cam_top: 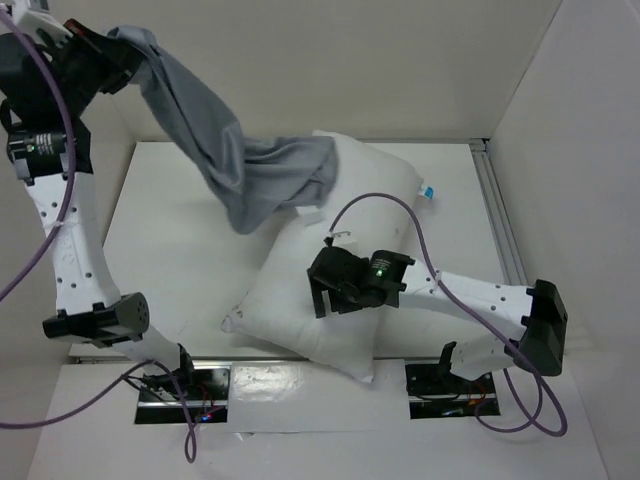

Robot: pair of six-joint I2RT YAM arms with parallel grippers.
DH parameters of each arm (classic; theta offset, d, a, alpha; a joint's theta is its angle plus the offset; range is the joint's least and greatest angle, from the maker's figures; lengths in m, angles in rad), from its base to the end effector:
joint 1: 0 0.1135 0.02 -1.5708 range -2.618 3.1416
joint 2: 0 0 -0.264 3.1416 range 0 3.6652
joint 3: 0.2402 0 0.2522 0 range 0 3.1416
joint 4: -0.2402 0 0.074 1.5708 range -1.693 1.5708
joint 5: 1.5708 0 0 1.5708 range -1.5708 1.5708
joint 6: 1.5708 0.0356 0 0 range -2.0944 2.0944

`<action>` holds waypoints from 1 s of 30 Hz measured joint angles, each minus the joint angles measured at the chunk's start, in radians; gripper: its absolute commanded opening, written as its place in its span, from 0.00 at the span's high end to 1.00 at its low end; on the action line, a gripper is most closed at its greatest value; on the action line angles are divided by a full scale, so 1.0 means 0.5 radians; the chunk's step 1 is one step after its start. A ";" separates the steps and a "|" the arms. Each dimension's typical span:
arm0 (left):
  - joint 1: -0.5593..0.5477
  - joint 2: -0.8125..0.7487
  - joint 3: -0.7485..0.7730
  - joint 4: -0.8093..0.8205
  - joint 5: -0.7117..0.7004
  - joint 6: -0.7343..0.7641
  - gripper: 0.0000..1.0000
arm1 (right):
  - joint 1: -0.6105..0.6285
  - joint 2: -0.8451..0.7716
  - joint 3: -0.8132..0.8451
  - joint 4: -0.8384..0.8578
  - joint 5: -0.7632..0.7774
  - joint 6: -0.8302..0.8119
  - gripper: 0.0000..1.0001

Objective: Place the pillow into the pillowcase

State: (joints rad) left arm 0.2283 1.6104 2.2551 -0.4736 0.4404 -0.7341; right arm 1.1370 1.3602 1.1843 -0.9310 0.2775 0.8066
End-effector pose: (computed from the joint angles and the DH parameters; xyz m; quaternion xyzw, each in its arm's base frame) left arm 0.2906 0.0519 0.5905 -0.1428 0.6345 -0.3230 0.6875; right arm 0.1202 0.2363 0.2911 -0.1271 0.9560 0.1121 0.2395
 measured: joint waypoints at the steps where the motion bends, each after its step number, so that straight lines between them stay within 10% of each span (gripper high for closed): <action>1: 0.023 -0.046 -0.011 0.008 0.016 -0.005 1.00 | -0.024 0.000 -0.067 0.014 0.005 0.042 0.49; 2: 0.040 -0.080 -0.018 0.016 0.039 -0.008 1.00 | -0.060 0.000 -0.125 0.027 -0.002 0.091 0.85; 3: 0.048 -0.103 -0.033 0.030 0.069 -0.008 1.00 | -0.114 0.000 -0.166 0.043 -0.006 0.121 1.00; 15: 0.066 0.066 -0.385 -0.147 0.357 0.004 1.00 | -1.340 0.029 0.272 -0.190 0.484 -0.108 0.99; 17: 0.066 0.072 -0.390 -0.186 0.385 0.011 1.00 | -1.444 0.046 0.415 -0.224 0.586 -0.213 0.29; 18: 0.066 0.071 -0.389 -0.193 0.397 0.018 1.00 | -1.477 0.049 0.478 -0.231 0.607 -0.280 0.14; 22: 0.063 0.058 -0.389 -0.191 0.439 0.049 1.00 | -1.447 0.044 0.653 -0.141 0.504 -0.525 0.02; 23: 0.056 0.058 -0.389 -0.192 0.442 0.049 1.00 | -1.374 0.046 0.688 -0.092 0.430 -0.564 0.05; 28: 0.020 0.053 -0.418 -0.188 0.441 0.052 1.00 | -1.002 0.207 0.690 0.235 0.036 -0.689 0.89; 30: 0.007 0.050 -0.452 -0.190 0.440 0.055 1.00 | -0.906 0.332 0.609 0.428 -0.172 -0.704 0.97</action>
State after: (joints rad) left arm 0.2317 1.6356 2.0293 -0.5686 0.6605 -0.7067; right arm 0.6842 1.5261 1.4887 -0.7170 0.1917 0.4545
